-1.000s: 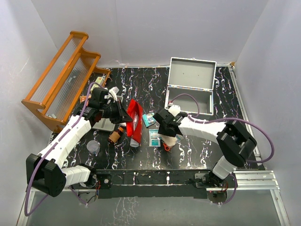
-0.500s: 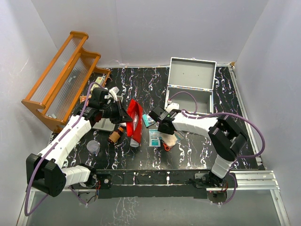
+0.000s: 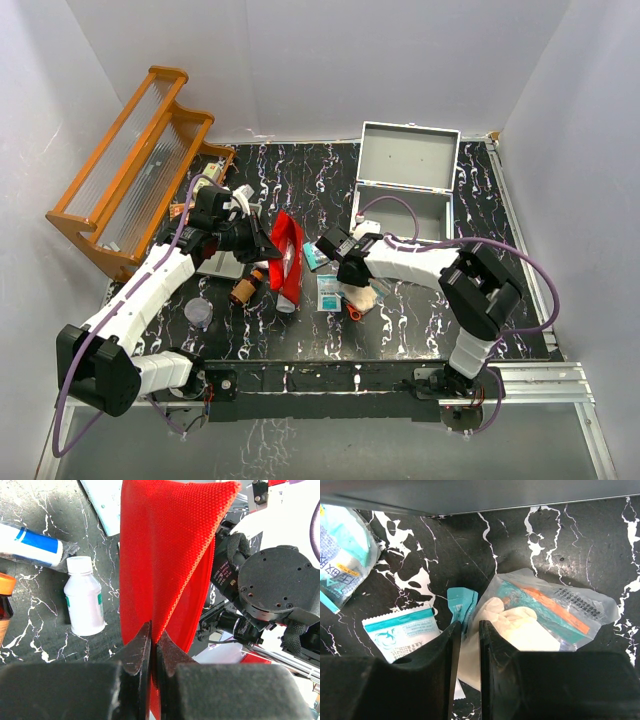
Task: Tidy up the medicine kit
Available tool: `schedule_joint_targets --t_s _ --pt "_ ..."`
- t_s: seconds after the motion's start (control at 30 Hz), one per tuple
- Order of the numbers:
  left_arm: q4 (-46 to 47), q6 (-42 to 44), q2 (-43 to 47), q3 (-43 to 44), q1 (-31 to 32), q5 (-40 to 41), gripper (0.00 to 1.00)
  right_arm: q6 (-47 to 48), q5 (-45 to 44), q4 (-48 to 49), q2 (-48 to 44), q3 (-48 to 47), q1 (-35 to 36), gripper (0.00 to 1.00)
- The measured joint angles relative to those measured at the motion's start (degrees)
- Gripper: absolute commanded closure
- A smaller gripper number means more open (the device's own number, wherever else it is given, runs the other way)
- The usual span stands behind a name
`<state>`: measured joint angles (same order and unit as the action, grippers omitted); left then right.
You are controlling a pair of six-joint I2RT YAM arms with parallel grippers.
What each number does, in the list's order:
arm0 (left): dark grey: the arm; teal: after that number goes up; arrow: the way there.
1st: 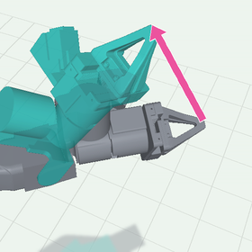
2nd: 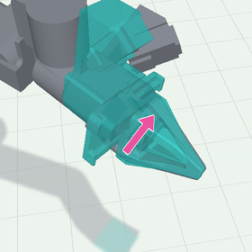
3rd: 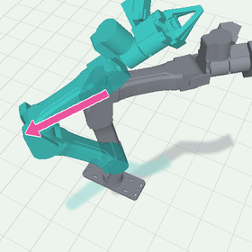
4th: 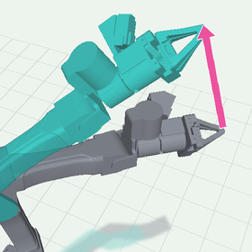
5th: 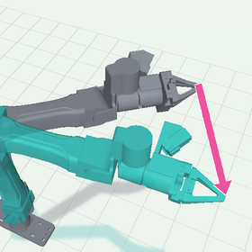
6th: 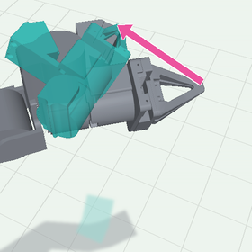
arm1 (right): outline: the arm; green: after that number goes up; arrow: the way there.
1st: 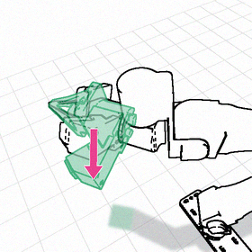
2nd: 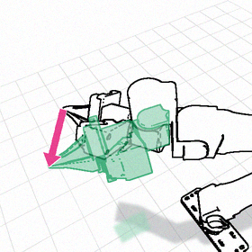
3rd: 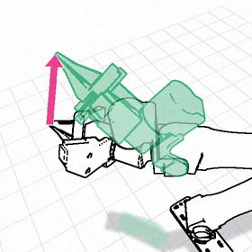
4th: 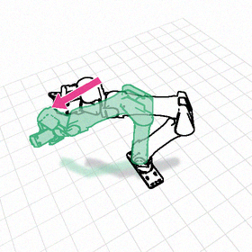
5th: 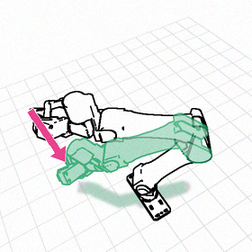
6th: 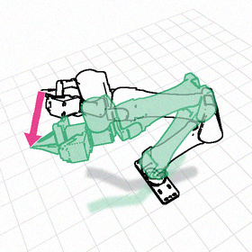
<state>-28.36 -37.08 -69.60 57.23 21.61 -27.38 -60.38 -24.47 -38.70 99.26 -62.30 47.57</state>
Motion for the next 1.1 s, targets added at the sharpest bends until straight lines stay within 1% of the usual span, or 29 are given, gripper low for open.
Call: schedule_joint_targets --t_s 0.07,0.13,0.17,0.37,0.47,0.6,0.8,0.93,1.1 --pt "0.0 0.0 0.0 0.0 0.0 0.0 1.0 -0.02 0.0 0.09 0.2 0.11 0.0 0.87" --pt "-0.02 0.0 0.0 0.0 0.0 0.02 1.0 0.0 0.0 0.31 0.92 0.15 0.0 0.97" --pt "-0.02 -0.02 0.0 0.0 0.0 0.02 1.0 0.04 0.0 0.39 1.27 0.15 0.0 1.0" --pt "-0.15 -0.02 0.0 0.2 0.0 0.02 1.0 1.77 0.61 1.68 -0.63 1.09 0.07 1.0" --pt "-0.15 -0.02 0.0 0.22 0.0 0.0 1.0 3.21 0.85 1.38 -6.49 3.32 0.11 1.0" --pt "-0.15 -0.04 0.0 0.22 0.0 -0.04 1.0 5.84 1.79 1.7 -14.08 4.07 0.22 1.0" --pt "0.02 -0.7 -0.17 0.22 0.42 -0.13 1.0 9.57 5.18 4.35 -19.71 4.11 0.22 1.0" --pt "0.26 -1.66 -0.37 0.33 1.11 -0.26 1.0 12.35 9.49 8.5 -23.93 4.46 0.31 1.0" --pt "0.72 -3.13 -0.61 1.29 1.55 -0.24 1.0 15.3 15.21 17.81 -31.15 4.96 0.33 1.0"
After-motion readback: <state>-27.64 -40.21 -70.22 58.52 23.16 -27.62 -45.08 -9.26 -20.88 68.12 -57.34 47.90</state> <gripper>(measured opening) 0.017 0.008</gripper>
